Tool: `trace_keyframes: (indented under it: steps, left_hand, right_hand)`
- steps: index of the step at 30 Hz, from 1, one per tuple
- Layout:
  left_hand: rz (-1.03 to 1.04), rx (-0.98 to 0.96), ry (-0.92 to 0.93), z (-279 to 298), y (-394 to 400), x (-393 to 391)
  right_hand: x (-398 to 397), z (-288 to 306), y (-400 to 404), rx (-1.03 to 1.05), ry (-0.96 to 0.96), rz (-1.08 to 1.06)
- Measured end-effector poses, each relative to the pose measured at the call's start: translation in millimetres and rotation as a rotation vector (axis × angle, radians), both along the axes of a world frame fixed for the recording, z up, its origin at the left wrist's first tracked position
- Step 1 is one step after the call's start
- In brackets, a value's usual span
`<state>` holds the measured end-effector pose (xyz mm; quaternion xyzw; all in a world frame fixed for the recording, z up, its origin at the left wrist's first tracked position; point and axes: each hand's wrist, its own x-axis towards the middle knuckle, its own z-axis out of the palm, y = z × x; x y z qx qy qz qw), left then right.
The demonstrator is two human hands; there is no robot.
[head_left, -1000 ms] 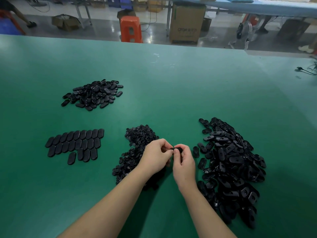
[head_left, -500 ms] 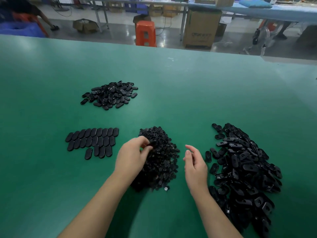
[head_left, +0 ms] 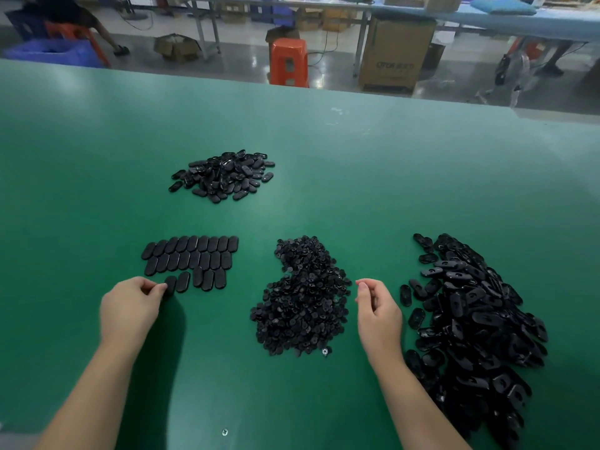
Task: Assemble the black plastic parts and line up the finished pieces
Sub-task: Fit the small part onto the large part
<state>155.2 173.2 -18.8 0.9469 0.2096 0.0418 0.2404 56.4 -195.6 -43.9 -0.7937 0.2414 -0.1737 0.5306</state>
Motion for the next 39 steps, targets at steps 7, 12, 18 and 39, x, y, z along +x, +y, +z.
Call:
trace_keyframes:
  steps: [7, 12, 18, 39]
  left_hand:
    - [-0.048, 0.122, -0.137, 0, -15, -2]
    - [-0.406, 0.284, -0.308, -3, -35, -9]
    - [-0.456, 0.351, -0.285, -14, -34, -9]
    - [-0.415, 0.304, -0.294, -14, -39, -13]
  right_hand:
    - [0, -1, 0, -0.015, -0.002, 0.009]
    - [0, -1, 1, -0.019, -0.002, 0.011]
    - [0, 0, 0, -0.018, 0.004, 0.018]
    - [0, 0, 1, -0.049, -0.017, 0.031]
